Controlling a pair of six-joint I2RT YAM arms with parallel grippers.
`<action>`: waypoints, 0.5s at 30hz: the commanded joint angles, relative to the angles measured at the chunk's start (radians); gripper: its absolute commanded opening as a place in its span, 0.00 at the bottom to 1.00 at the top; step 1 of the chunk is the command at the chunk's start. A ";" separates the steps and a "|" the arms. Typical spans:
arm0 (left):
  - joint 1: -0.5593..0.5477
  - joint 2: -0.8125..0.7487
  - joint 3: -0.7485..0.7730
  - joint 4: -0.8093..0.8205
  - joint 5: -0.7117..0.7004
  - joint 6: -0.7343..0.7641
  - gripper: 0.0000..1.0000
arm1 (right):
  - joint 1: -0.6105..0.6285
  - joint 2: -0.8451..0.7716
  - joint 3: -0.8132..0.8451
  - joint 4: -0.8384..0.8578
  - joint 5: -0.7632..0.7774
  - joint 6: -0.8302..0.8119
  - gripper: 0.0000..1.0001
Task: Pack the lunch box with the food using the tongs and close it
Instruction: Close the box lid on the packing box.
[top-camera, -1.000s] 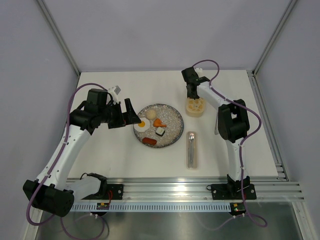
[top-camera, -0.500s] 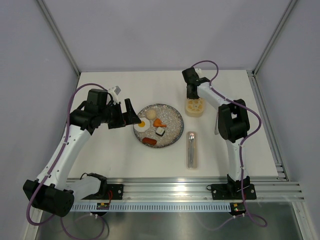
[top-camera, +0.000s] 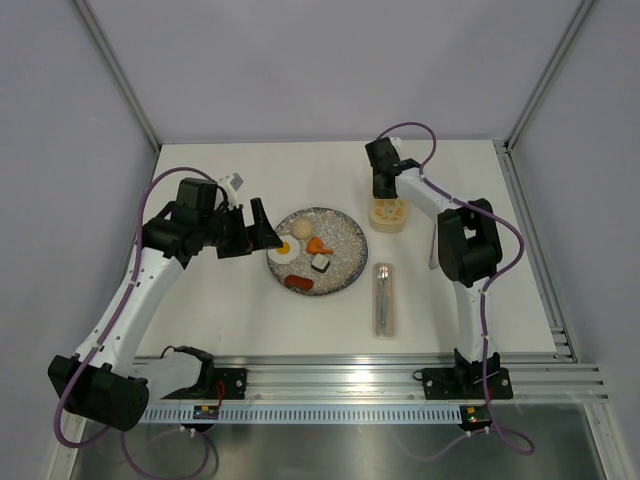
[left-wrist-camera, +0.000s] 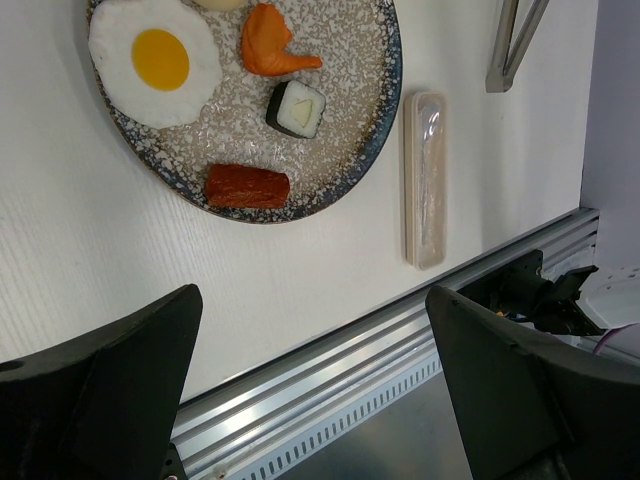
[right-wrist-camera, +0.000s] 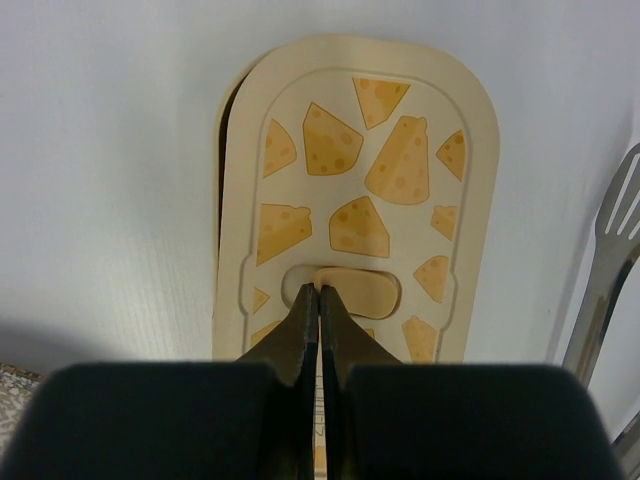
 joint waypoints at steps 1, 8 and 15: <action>0.004 0.006 0.002 0.046 0.015 0.007 0.99 | 0.000 -0.052 -0.044 0.041 -0.049 -0.012 0.00; 0.006 0.009 0.001 0.046 0.018 0.007 0.99 | 0.000 -0.081 -0.069 0.065 -0.052 -0.017 0.00; 0.006 0.009 -0.004 0.049 0.019 0.007 0.99 | 0.000 -0.099 -0.079 0.075 -0.052 -0.023 0.00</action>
